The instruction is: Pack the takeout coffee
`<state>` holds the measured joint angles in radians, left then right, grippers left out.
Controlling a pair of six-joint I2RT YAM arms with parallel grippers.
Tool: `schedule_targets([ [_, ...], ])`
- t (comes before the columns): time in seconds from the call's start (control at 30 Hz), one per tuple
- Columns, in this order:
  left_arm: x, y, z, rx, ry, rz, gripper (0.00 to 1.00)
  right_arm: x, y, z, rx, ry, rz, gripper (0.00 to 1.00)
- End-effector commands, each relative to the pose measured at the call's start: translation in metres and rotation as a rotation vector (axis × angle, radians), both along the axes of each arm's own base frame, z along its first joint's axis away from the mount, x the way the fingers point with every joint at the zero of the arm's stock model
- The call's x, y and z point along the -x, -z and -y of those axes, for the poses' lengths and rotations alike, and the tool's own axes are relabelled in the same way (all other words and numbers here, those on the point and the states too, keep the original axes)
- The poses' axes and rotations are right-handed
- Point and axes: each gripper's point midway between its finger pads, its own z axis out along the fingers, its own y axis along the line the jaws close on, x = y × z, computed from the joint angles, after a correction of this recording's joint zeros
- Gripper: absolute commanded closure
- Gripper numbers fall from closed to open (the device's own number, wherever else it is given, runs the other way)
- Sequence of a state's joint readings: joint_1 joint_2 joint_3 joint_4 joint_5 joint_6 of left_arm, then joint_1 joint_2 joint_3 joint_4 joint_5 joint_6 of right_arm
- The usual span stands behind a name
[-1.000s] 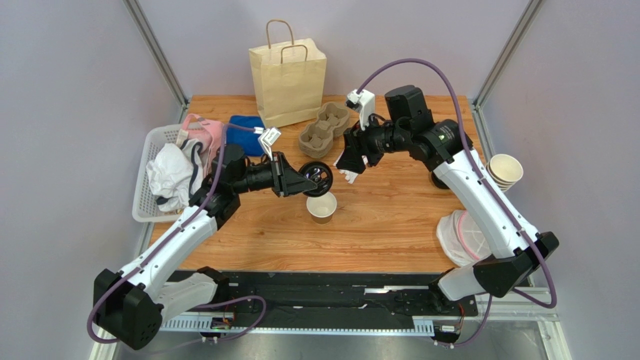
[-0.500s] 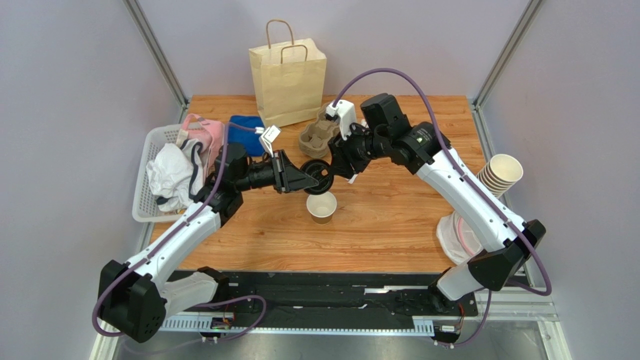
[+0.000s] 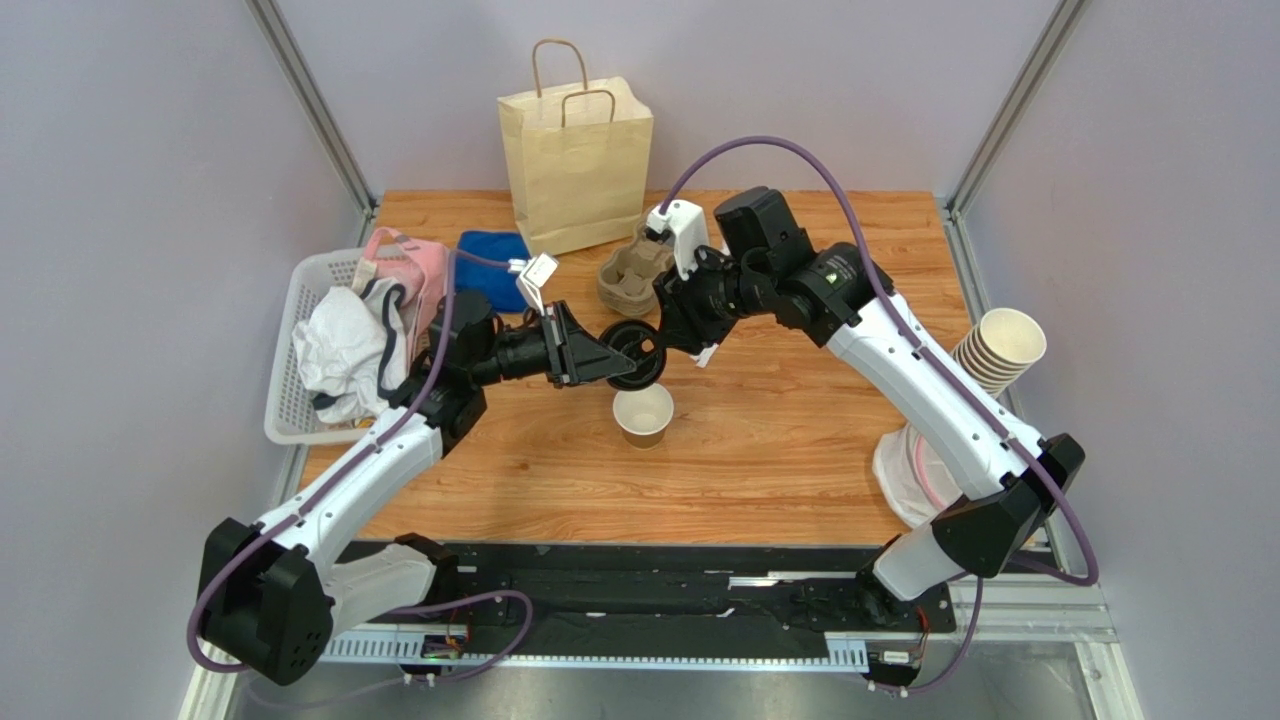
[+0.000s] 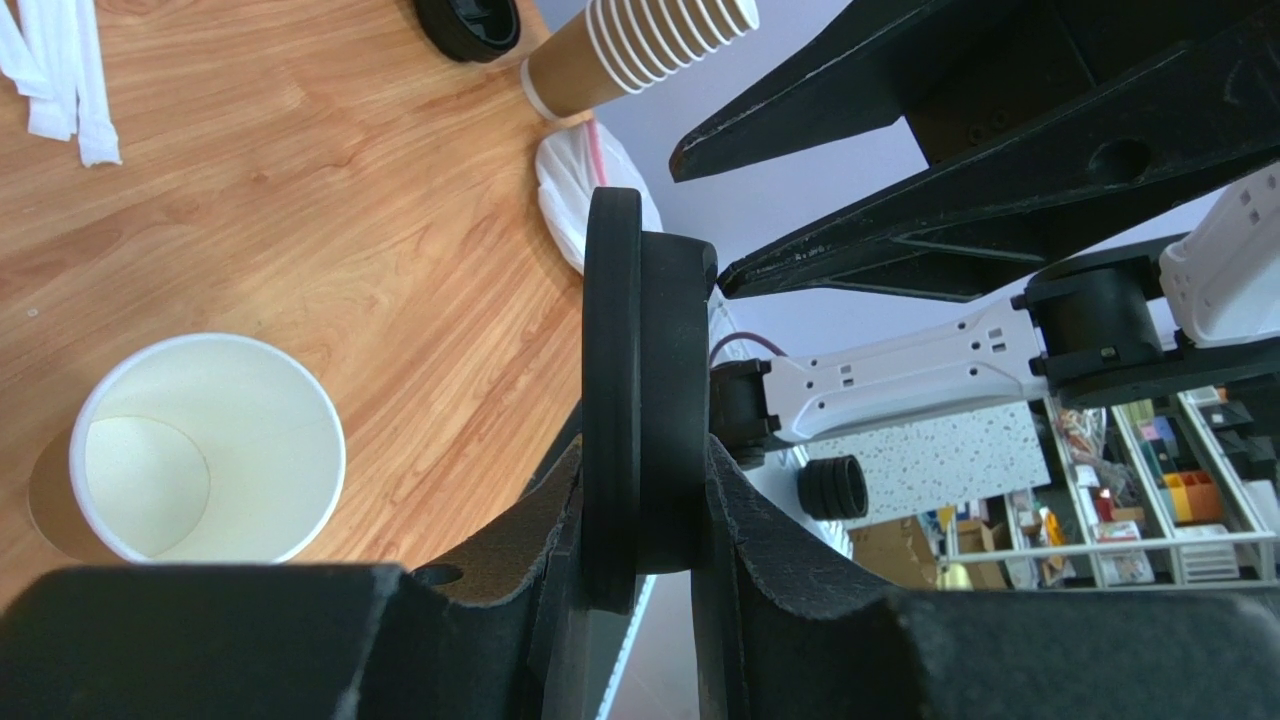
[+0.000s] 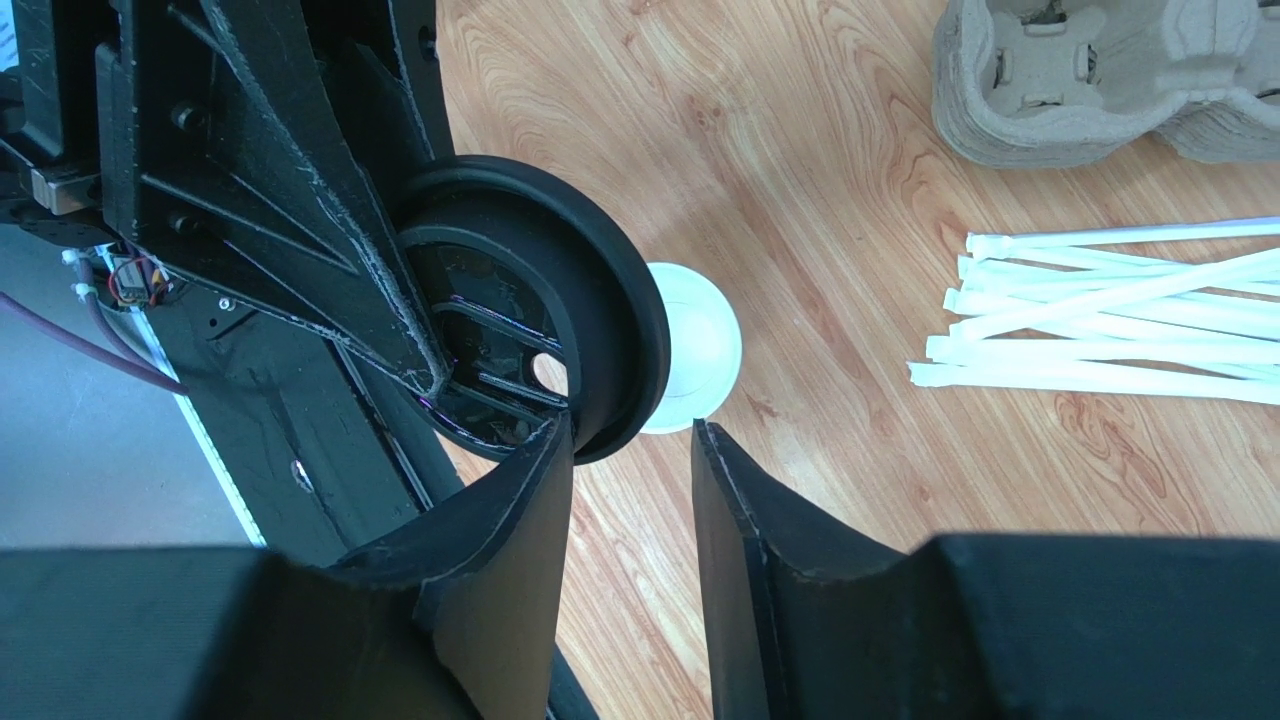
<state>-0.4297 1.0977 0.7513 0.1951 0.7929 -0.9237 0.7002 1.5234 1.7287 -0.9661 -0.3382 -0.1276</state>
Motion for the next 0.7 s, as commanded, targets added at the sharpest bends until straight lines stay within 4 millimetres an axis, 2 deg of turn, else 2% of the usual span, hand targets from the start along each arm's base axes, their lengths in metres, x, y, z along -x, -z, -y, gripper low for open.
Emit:
schedule_targets([
  [0.0,-0.0025,-0.0135,-0.0004,0.045,-0.002,0.019,1.0,-0.0072,-0.0188,-0.0102,-0.045,0.003,0.053,0.64],
  [0.33,-0.0098,-0.0132,0.0014,0.061,-0.02,-0.018,1.0,-0.0082,-0.0184,-0.0134,-0.047,0.003,0.05,0.66],
  [0.67,-0.0076,-0.015,0.0012,0.07,-0.018,-0.017,1.0,-0.0137,-0.0128,-0.0156,-0.035,0.022,0.046,0.71],
])
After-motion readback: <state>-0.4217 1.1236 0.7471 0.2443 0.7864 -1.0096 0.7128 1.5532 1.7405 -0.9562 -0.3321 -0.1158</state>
